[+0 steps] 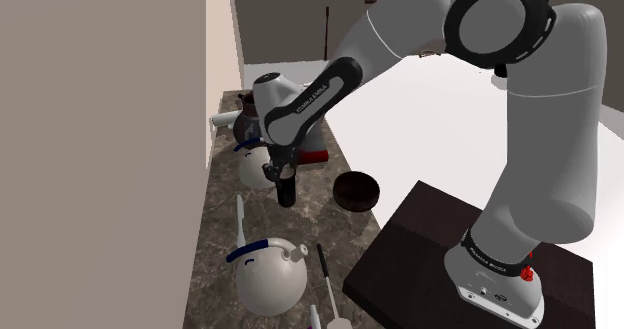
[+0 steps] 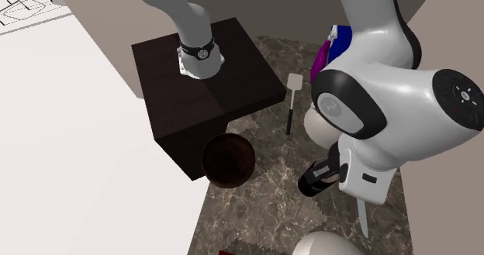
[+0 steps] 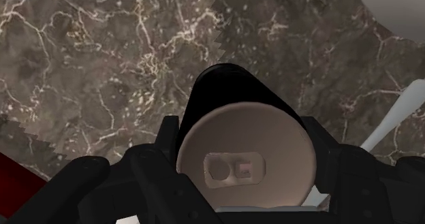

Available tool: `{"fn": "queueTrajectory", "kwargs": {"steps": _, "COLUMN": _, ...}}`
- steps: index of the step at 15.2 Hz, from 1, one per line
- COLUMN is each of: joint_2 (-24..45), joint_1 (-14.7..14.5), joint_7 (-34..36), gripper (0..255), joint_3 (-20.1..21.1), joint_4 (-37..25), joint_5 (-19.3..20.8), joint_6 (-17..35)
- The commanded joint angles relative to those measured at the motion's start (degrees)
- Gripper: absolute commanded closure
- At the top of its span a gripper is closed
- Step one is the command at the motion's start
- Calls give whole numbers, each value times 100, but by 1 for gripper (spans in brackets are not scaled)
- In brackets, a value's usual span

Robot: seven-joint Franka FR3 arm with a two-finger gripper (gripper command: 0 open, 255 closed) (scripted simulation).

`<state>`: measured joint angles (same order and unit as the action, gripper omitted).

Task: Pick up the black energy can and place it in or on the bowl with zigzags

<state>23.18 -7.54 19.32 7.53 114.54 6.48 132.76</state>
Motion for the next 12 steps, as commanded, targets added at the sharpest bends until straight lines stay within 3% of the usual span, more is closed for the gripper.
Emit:
{"fn": "queueTrajectory", "kwargs": {"steps": 1, "joint_2": -108, "joint_1": 5, "joint_7": -14, "gripper": 255, "joint_3": 14, "joint_4": -8, "joint_5": -23, "joint_6": -114}}
{"fn": "queueTrajectory", "kwargs": {"steps": 12, "joint_2": -634, "joint_1": 39, "joint_7": -110, "gripper": 255, "joint_3": 65, "joint_4": -188, "joint_5": -146, "joint_6": -812}}
